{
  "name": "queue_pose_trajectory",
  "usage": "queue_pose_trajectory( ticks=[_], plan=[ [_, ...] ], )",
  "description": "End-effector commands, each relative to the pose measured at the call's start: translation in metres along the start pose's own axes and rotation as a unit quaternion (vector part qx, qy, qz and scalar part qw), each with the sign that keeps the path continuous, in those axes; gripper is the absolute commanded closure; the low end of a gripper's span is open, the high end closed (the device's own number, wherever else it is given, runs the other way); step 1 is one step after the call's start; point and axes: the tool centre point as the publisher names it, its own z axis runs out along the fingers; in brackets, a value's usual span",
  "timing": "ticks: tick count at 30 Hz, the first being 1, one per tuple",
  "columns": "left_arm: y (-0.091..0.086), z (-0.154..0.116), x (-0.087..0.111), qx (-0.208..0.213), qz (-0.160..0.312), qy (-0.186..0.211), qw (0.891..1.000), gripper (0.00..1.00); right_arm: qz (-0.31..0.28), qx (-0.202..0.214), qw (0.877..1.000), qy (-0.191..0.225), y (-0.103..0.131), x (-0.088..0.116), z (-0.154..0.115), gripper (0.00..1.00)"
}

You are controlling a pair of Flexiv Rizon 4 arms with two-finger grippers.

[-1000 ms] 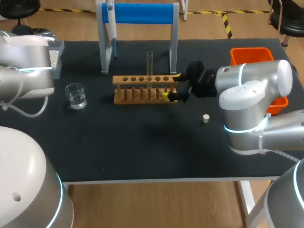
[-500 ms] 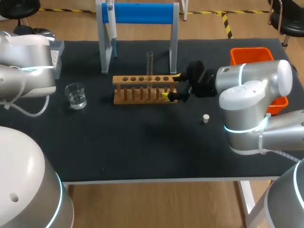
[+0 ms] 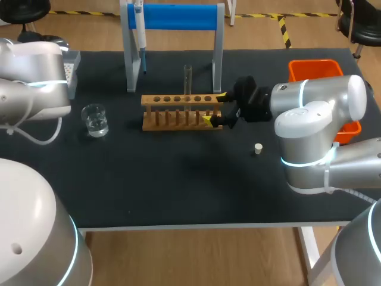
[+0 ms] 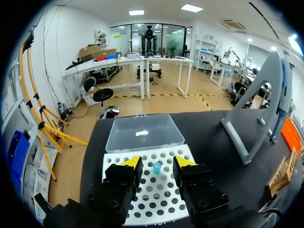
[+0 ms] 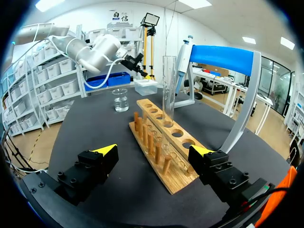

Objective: Invert the test tube, pick up the pipette, mount the tip to pipette, aspirate from beaker and dispense into the tube, eject the tip, return the pipette, and cap with the stopper.

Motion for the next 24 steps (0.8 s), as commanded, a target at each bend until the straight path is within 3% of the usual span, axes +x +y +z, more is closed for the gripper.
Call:
queue_pose_trajectory(
  ticks=[1, 24],
  plan=[
    [-0.0007, 0.0043, -0.0017, -0.001, 0.000, 0.001, 1.000, 0.60, 0.000, 0.000, 1.000, 0.000, -0.0002, 0.0003, -0.0001, 0.00],
    [0.0029, 0.0082, -0.0025, -0.007, 0.001, 0.003, 1.000, 0.64, 0.000, 0.000, 1.000, 0.000, -0.0002, 0.0003, -0.0001, 0.00]
  ],
)
